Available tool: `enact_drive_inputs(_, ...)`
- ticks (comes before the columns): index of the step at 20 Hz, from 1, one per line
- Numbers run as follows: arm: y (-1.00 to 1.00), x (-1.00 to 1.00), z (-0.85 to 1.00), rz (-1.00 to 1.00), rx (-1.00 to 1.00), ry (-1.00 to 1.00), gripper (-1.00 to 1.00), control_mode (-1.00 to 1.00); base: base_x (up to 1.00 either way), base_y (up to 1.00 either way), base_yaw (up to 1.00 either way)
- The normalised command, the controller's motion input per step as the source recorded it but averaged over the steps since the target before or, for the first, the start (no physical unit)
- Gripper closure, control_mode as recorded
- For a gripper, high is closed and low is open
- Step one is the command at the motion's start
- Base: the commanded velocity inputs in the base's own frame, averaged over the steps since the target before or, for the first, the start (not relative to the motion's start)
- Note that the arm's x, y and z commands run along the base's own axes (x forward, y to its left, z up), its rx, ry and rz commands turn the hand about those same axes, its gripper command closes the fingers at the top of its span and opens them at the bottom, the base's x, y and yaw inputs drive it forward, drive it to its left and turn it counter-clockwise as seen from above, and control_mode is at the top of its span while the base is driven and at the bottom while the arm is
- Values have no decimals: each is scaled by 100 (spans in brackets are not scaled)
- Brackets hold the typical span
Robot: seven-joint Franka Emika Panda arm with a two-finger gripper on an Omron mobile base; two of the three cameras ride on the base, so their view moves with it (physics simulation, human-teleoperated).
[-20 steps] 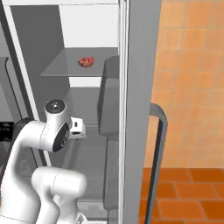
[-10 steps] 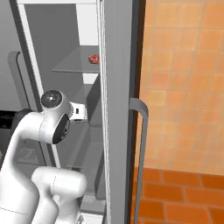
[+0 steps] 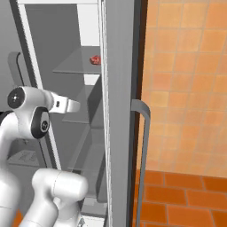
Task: Place one lemon wedge and one steak in each tupperware on the nearby counter, to pack two identical lunches.
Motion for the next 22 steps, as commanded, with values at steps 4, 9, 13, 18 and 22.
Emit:
enact_drive_inputs(4, -11, 22, 73, -20, 0, -17, -100, -100, 0, 0, 0)
enact_drive_inputs(9, -25, 28, 79, -6, 0, -2, -100, -100, 0, 0, 0)
enact_drive_inputs(13, -14, 41, 66, 0, 0, 9, -100, -100, 0, 0, 0)
enact_drive_inputs(18, 0, 58, 34, 1, -9, 28, -100, -100, 0, 0, 0)
enact_drive_inputs(22, 0, 74, 5, 7, -4, 13, -100, -100, 0, 0, 0)
